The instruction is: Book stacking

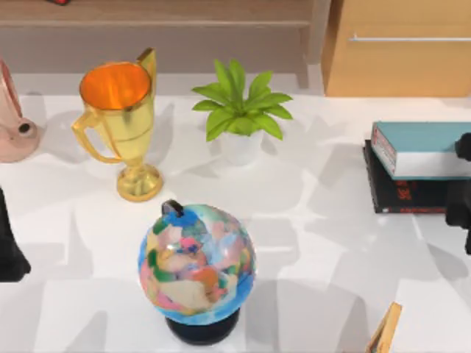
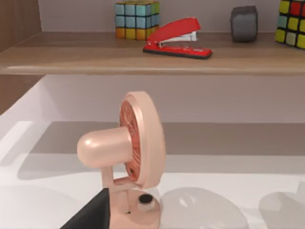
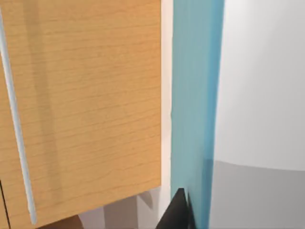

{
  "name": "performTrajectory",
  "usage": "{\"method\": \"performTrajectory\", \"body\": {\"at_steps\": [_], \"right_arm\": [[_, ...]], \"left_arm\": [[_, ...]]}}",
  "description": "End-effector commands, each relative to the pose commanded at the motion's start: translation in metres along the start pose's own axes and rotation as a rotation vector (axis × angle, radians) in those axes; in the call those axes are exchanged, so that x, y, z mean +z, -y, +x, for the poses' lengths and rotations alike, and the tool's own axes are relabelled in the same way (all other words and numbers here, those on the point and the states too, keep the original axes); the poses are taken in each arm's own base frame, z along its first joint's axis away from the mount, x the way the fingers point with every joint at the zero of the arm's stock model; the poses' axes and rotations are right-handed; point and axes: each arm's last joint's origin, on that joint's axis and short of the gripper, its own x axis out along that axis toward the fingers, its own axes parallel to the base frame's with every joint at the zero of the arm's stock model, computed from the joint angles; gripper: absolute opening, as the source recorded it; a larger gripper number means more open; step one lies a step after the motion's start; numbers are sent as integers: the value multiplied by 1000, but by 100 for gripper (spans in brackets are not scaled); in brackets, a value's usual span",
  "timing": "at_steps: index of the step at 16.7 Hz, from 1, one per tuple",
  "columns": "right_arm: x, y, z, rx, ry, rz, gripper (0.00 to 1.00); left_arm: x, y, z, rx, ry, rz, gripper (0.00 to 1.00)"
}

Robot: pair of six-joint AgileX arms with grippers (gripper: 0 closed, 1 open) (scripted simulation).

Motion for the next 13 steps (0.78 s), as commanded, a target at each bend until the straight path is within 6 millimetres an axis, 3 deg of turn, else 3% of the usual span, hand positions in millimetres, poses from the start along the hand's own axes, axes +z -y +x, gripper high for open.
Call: {"method": "performTrajectory", "body": {"at_steps": [2,13], "right_arm": [[0,0,0,0,0,0,0],[0,0,0,0,0,0,83]], "left_arm": [[0,0,0,0,0,0,100],[0,0,0,0,0,0,100]]}}
